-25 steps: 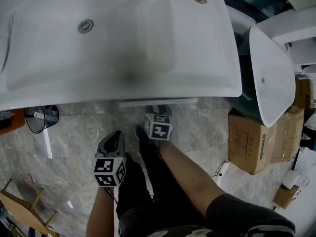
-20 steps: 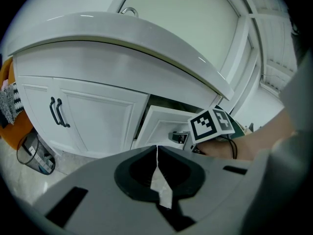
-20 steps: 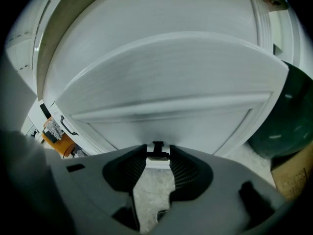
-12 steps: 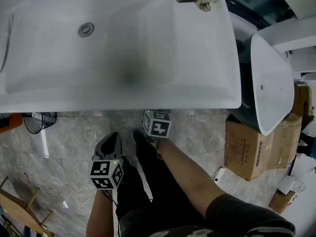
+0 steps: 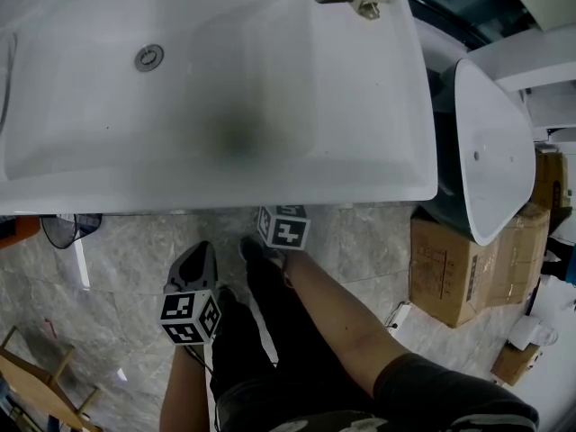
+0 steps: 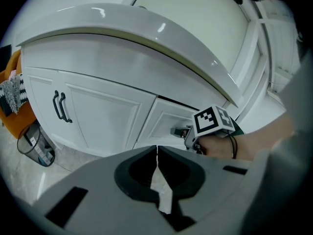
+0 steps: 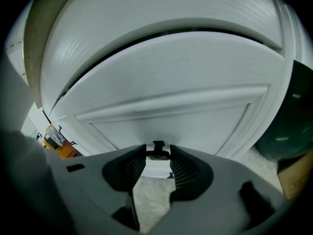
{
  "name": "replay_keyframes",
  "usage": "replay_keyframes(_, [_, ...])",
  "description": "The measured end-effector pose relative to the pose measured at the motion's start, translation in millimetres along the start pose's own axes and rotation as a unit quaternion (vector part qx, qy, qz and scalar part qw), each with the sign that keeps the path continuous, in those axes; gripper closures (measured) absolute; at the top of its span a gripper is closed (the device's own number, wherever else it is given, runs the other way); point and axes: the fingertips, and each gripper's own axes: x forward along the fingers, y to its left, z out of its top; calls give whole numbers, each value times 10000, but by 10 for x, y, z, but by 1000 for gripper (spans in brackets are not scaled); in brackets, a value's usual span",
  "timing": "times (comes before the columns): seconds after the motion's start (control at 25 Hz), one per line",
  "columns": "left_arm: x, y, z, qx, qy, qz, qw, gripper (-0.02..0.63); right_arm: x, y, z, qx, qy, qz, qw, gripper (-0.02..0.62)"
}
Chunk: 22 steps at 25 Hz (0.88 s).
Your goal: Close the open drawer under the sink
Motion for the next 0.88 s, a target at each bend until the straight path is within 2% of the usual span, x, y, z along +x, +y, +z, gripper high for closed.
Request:
replay_keyframes(0.16, [-33,-68,14,-6,-53,-78,10000,588,-68,24,-15,-39,-147,-141,9998,442])
replay_keyframes(0.4, [-240,-128,46,129,-141,-220,9996,589,-322,8,-190,146,-114,-265,9995,442])
replay_keyframes(0.68, [-708,-182,183,177,-479,-399,9979,589,-856,141,-251,394,-326,-398,9979,442])
replay_keyframes(0.88, [-1173,-295,240,269,-654,-630,9955,589,-1397,300,-192,284,-523,-350,9976,462])
